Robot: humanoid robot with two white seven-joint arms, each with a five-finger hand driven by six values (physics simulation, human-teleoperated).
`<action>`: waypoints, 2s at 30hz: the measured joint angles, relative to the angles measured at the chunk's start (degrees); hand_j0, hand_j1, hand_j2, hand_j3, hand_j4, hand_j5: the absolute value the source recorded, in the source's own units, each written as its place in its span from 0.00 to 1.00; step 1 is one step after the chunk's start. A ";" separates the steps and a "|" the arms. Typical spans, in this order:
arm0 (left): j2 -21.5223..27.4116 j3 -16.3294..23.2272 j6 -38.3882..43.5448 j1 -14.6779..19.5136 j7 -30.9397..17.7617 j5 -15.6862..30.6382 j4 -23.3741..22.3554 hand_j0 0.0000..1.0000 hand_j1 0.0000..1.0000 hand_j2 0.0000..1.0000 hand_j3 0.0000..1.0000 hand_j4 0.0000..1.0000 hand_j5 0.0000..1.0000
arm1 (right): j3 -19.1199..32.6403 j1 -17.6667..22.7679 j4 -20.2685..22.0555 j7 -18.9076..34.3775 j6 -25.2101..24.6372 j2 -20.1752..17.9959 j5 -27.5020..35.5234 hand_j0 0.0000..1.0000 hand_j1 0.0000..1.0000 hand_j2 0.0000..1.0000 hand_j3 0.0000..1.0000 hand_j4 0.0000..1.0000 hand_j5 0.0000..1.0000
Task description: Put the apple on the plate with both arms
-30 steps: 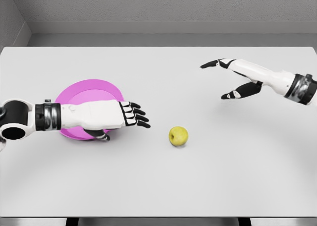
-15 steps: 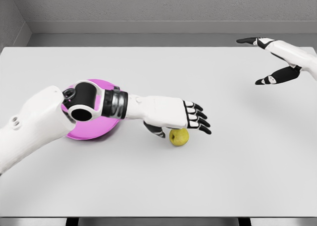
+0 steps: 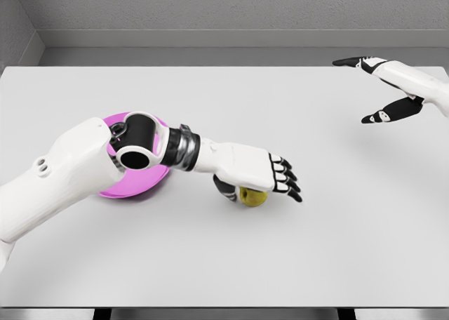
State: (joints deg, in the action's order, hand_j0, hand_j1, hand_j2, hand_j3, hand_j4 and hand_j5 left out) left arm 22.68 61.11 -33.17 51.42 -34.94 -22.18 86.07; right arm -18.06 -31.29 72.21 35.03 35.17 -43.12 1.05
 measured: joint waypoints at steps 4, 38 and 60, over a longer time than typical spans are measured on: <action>-0.01 0.06 0.31 0.00 -0.07 -0.01 -1.22 1.00 1.00 1.00 1.00 1.00 1.00 | -0.15 0.17 0.17 0.00 0.00 0.01 -0.02 1.00 1.00 1.00 1.00 1.00 1.00; -2.99 2.12 -0.86 0.53 -0.08 -2.20 -8.29 0.83 0.83 0.83 0.83 0.83 0.83 | -0.36 1.32 1.94 0.00 0.00 -0.35 -0.01 1.00 1.00 1.00 1.00 1.00 1.00; -2.90 3.06 -1.80 0.26 -0.05 -1.97 -8.42 0.59 0.59 0.59 0.59 0.59 0.59 | -0.33 1.41 1.94 0.00 0.00 -0.41 -0.01 1.00 1.00 1.00 1.00 1.00 1.00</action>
State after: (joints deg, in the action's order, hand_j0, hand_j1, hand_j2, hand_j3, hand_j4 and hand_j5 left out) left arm 19.78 64.17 -34.97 51.68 -34.99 -24.15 77.66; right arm -18.39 -29.88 74.15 35.03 35.16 -43.53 1.04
